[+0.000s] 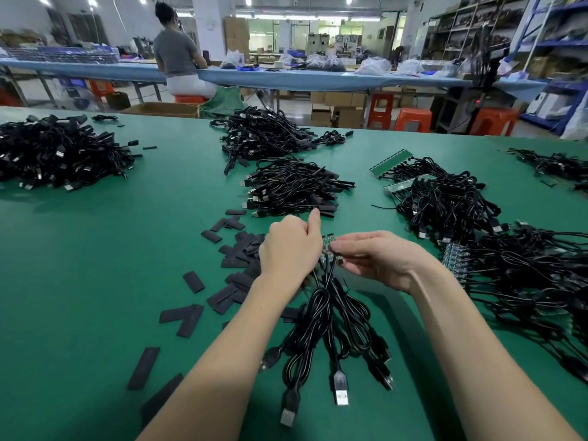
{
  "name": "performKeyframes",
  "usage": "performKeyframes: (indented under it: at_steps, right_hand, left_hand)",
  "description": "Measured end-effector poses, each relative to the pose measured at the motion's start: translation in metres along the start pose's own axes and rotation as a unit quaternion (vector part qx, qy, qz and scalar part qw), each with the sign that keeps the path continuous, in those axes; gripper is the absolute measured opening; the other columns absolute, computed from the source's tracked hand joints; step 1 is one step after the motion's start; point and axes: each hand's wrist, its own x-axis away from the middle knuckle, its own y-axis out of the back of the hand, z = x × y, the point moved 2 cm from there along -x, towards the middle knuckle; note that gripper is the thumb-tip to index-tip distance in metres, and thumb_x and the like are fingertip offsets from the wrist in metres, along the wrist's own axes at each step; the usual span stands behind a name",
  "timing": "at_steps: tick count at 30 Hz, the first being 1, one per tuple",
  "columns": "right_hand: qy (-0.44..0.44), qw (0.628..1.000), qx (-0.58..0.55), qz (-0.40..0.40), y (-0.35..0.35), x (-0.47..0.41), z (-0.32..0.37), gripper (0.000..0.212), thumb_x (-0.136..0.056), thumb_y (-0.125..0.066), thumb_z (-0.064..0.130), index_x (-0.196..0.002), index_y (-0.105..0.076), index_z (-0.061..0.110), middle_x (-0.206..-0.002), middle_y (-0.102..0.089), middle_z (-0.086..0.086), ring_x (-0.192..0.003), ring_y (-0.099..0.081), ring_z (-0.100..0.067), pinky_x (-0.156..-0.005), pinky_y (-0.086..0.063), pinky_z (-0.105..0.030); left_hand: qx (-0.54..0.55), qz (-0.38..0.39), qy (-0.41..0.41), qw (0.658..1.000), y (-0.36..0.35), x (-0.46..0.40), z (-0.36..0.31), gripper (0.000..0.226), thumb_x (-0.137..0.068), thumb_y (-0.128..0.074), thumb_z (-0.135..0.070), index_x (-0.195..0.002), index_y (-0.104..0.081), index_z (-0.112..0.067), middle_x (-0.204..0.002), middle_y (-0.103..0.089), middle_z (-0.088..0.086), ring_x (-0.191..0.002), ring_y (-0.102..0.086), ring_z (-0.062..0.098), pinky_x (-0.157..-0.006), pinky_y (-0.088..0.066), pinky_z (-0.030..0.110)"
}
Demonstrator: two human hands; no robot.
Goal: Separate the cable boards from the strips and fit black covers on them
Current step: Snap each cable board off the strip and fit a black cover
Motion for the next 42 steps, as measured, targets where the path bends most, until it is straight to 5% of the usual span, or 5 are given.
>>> performKeyframes:
  at_steps: [13,24,29,37,42]
  right_hand:
    - [-0.003,0.998,-0.064,0.027,-0.013,-0.003,-0.004,0.011,-0.059,-0.082,0.010,-0.070,-0.081,0.010,-0.075,-0.072,-0.003,-0.060,-0.064,-0.007,-0.059,-0.057,-0.016]
    - [-0.040,0.966,-0.253,0.043,-0.020,-0.003,-0.010,0.014,-0.059,-0.082,0.008,-0.072,-0.079,0.007,-0.075,-0.071,-0.004,-0.059,-0.067,-0.009,-0.053,-0.057,-0.018]
    - [0.054,0.990,-0.119,-0.047,-0.003,-0.006,-0.001,0.032,-0.058,-0.087,0.020,-0.088,-0.077,0.014,-0.077,-0.071,0.000,-0.061,-0.065,-0.009,-0.058,-0.055,-0.017]
    - [0.109,0.979,-0.169,-0.017,-0.006,-0.007,0.003,0.008,-0.080,-0.076,0.014,-0.085,-0.079,0.009,-0.087,-0.075,-0.011,-0.073,-0.073,-0.014,-0.065,-0.058,-0.019]
    - [0.226,0.870,0.371,-0.233,0.004,-0.015,-0.010,0.012,-0.092,-0.071,0.025,-0.102,-0.077,0.029,-0.084,-0.071,0.011,-0.071,-0.066,-0.007,-0.073,-0.050,-0.023]
  left_hand:
    - [-0.023,-0.036,-0.078,0.996,0.008,0.005,-0.003,0.074,-0.100,-0.046,-0.057,-0.043,-0.031,-0.012,-0.035,-0.028,-0.002,-0.039,-0.039,0.017,-0.045,-0.028,0.027]
    - [0.212,0.058,-0.041,0.975,0.005,-0.002,0.000,0.074,-0.100,-0.053,-0.051,-0.035,-0.041,-0.019,-0.035,-0.037,-0.010,-0.036,-0.036,0.005,-0.047,-0.031,0.016]
    - [0.106,0.120,-0.076,0.984,0.019,-0.006,0.000,0.052,-0.103,-0.045,-0.051,-0.072,-0.077,-0.026,-0.058,-0.066,-0.014,-0.059,-0.060,0.002,-0.061,-0.041,0.009]
    - [0.349,0.246,0.004,0.904,0.022,-0.009,0.007,0.020,-0.087,-0.078,-0.016,-0.104,-0.069,-0.019,-0.094,-0.078,0.003,-0.084,-0.072,0.014,-0.077,-0.057,0.022]
    - [0.468,0.234,0.097,0.847,0.024,-0.007,0.010,0.029,-0.089,-0.072,-0.002,-0.115,-0.060,-0.003,-0.091,-0.077,0.016,-0.089,-0.076,0.029,-0.075,-0.061,0.029]
